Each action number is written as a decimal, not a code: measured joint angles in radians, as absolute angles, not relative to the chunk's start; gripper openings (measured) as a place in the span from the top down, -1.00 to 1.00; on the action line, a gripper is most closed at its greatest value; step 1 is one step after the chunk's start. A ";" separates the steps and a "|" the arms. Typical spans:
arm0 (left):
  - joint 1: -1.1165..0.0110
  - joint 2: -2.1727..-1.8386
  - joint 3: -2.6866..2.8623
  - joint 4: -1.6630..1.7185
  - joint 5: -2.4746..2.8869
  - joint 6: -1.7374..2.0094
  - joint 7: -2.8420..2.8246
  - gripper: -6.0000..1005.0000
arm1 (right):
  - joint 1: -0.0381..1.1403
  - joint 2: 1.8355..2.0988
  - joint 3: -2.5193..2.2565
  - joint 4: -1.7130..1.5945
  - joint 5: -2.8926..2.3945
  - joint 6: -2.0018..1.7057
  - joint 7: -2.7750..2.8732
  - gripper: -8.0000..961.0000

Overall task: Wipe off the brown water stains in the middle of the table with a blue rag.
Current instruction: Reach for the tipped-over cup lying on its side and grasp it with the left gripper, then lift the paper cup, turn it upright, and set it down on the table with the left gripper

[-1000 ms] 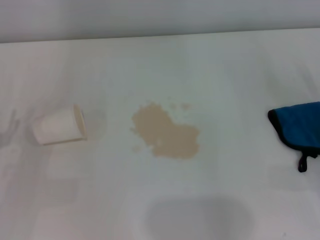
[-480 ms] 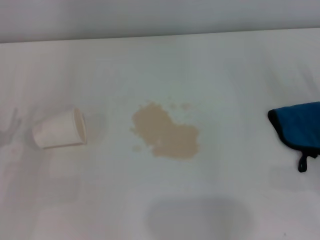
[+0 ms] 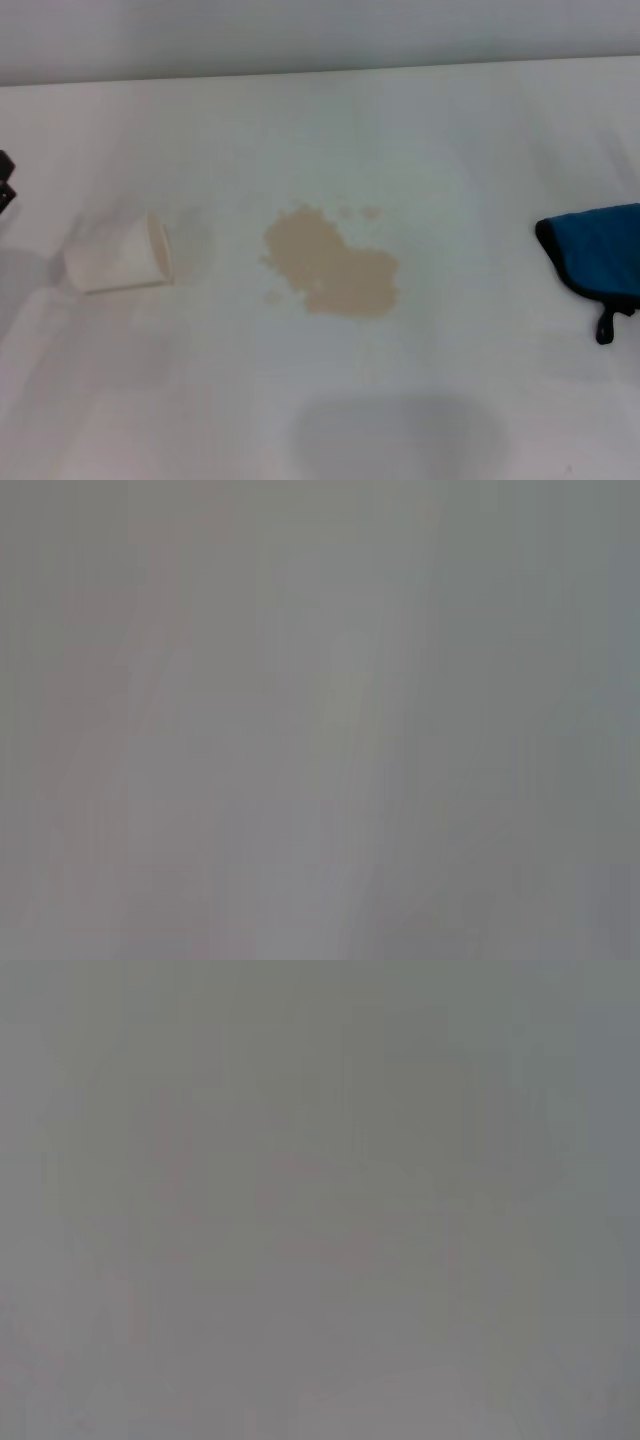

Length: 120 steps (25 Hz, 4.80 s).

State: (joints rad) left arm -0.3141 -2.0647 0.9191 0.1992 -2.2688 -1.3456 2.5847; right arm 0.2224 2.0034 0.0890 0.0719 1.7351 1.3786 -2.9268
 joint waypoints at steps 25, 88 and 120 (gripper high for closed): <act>-0.335 -1.976 0.907 1.144 -1.093 -1.414 1.524 -0.74 | 0.233 2.003 0.091 0.066 1.740 1.362 -2.927 -0.79; -0.528 -2.074 1.094 1.055 -0.655 -1.282 1.808 -0.58 | 0.180 2.003 0.076 0.151 1.730 1.472 -2.927 -0.78; -0.489 -2.075 1.091 0.948 -0.980 -1.150 1.926 -0.31 | 0.172 2.002 0.064 0.146 1.730 1.510 -2.927 -0.78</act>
State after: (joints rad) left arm -0.4885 -2.0755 1.0913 0.9482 -0.9797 -1.1498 1.9262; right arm 0.1719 2.0018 0.0645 0.1459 1.7304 1.5104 -2.9268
